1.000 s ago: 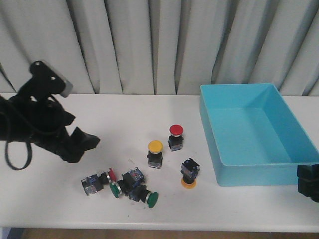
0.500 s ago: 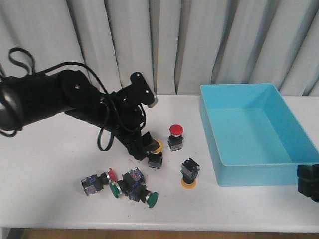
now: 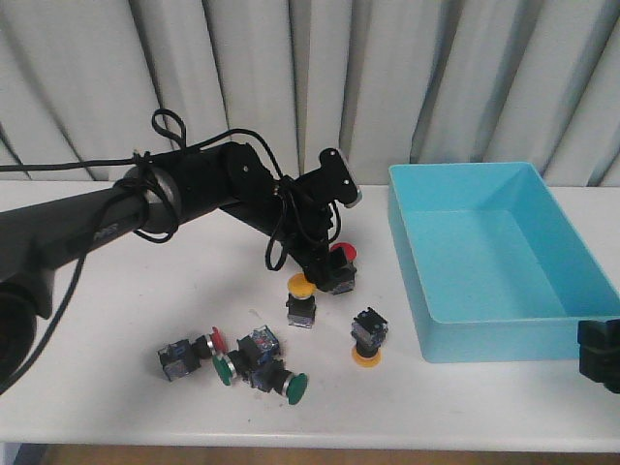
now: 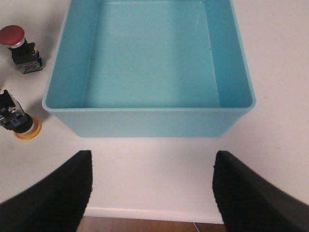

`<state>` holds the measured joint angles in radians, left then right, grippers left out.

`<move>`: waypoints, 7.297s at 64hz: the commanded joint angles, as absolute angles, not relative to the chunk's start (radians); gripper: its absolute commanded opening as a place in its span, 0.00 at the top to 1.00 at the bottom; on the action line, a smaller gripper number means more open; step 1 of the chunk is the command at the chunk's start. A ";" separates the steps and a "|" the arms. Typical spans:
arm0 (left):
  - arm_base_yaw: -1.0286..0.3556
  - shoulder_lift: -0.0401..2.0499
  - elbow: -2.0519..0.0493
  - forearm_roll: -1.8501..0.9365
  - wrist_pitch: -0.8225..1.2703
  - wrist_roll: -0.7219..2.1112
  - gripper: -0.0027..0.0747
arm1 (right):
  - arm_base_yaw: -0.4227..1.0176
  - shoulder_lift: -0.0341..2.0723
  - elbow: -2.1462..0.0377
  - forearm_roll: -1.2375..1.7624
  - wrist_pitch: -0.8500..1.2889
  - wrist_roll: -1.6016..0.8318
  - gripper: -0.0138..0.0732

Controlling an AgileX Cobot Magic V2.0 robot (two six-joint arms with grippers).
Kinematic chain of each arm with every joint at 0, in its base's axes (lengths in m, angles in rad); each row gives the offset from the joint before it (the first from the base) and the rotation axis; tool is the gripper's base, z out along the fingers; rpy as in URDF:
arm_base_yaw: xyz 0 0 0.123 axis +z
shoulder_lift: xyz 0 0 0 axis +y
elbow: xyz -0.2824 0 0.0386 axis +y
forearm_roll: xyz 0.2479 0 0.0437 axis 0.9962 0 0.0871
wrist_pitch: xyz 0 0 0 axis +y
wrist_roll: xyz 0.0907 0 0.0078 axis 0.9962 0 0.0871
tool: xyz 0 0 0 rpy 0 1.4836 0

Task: Pick red and yellow buttons and place in box
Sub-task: 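Reach the left gripper down to the red-capped button and close on it, then lift the red button with the left gripper and swing it toward the robot's center, then bring the right gripper to the red button and grasp it from the left gripper, then carry the red button with the right gripper into the blue box and release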

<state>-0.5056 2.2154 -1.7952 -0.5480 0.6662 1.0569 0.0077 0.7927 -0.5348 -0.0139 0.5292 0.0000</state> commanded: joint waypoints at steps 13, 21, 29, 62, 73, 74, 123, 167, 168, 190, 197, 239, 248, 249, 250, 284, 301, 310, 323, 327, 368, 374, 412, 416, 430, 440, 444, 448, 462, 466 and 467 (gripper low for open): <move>-0.512 2.316 -2.017 -0.581 0.672 1.035 0.23 | 0.002 0.796 -0.568 -0.018 0.459 0.000 0.27; -0.508 2.363 -2.054 -0.580 0.669 1.020 0.23 | 0.002 0.796 -0.568 -0.018 0.462 0.000 0.27; -0.509 2.403 -2.066 -0.581 0.676 1.022 0.23 | 0.002 0.796 -0.568 -0.018 0.462 0.000 0.27; -0.509 2.402 -2.066 -0.581 0.677 1.020 0.57 | 0.002 0.796 -0.568 -0.018 0.462 0.000 0.27; -0.509 2.383 -2.066 -0.581 0.704 1.018 0.65 | 0.002 0.796 -0.568 -0.018 0.462 0.000 0.27; -0.509 2.380 -2.066 -0.581 0.708 1.017 0.66 | 0.002 0.796 -0.568 -0.018 0.462 0.000 0.27; -0.506 2.170 -2.063 -0.565 0.796 0.769 0.69 | 0.002 0.796 -0.568 -0.018 0.471 0.000 0.27; -0.548 1.595 -1.418 -0.376 0.387 0.470 0.69 | 0.002 0.796 -0.568 -0.018 0.471 0.000 0.27; -0.548 1.577 -1.378 -0.382 0.364 0.470 0.69 | 0.002 0.796 -0.568 -0.018 0.471 0.000 0.27; -0.548 1.195 -0.880 -0.493 0.135 0.465 0.69 | 0.002 0.796 -0.568 -0.018 0.471 0.000 0.27; -0.548 1.121 -0.795 -0.577 0.119 0.424 0.69 | 0.002 0.796 -0.568 -0.018 0.471 0.000 0.27; -0.548 1.138 -0.772 -1.133 0.439 0.698 0.69 | 0.002 0.796 -0.568 -0.018 0.471 0.000 0.27; -0.548 1.161 -0.772 -1.350 0.521 0.844 0.69 | 0.002 0.796 -0.568 -0.015 0.462 0.000 0.27; -0.548 1.164 -0.772 -1.373 0.530 0.861 0.69 | 0.002 0.796 -0.568 -0.015 0.461 0.000 0.27; -0.548 1.165 -0.772 -1.386 0.534 0.871 0.69 | 0.002 0.796 -0.568 -0.014 0.462 0.000 0.27; -0.548 1.176 -0.772 -1.550 0.545 0.919 0.69 | 0.289 0.823 -0.571 0.310 0.432 -0.587 0.27; -0.548 1.176 -0.772 -1.549 0.545 0.918 0.69 | 0.604 0.911 -0.575 0.354 0.306 -0.734 0.26; -0.548 1.176 -0.772 -1.549 0.545 0.918 0.69 | 0.716 0.999 -0.654 0.353 0.293 -0.735 0.23; -0.548 1.176 -0.772 -1.550 0.548 0.918 0.69 | 0.775 1.138 -0.783 0.352 0.282 -0.740 0.22; -0.548 1.176 -0.772 -1.550 0.549 0.917 0.69 | 0.775 1.174 -0.809 0.352 0.282 -0.744 0.22; -0.548 1.176 -0.772 -1.549 0.545 0.917 0.69 | 0.830 1.226 -0.862 0.351 0.237 -0.756 0.39; -0.548 1.176 -0.772 -1.549 0.545 0.917 0.69 | 0.830 1.226 -0.862 0.351 0.237 -0.756 0.49; -0.548 1.176 -0.772 -1.522 0.548 0.955 0.31 | 0.830 1.226 -0.862 0.351 0.240 -0.756 0.62; -0.548 1.176 -0.772 -1.522 0.548 0.955 0.27 | 0.830 1.226 -0.862 0.350 0.248 -0.756 0.62; -0.548 1.175 -0.772 -1.518 0.552 0.955 0.26 | 0.731 1.226 -0.862 0.342 0.311 -0.715 0.62; -0.548 1.175 -0.772 -1.515 0.552 0.955 0.26 | 0.556 1.226 -0.862 0.342 0.390 -0.676 0.62; -0.548 1.175 -0.772 -1.513 0.550 0.955 0.26 | 0.462 1.226 -0.862 0.341 0.412 -0.639 0.61; -0.548 1.175 -0.772 -1.508 0.547 0.955 0.26 | 0.373 1.226 -0.862 0.335 0.441 -0.598 0.61; -0.548 1.175 -0.772 -1.400 0.525 0.960 0.26 | 0.032 1.298 -0.914 0.194 0.633 -0.394 0.59; -0.548 1.175 -0.772 -1.359 0.521 0.960 0.26 | -0.028 1.350 -0.958 0.148 0.711 -0.346 0.58; -0.548 1.175 -0.772 -1.351 0.520 0.960 0.26 | -0.038 1.363 -0.969 0.141 0.724 -0.338 0.58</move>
<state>-0.5455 1.1965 -0.7461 -1.3679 0.5243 0.9551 0.0392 1.3309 -0.8912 0.1910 0.6676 -0.4102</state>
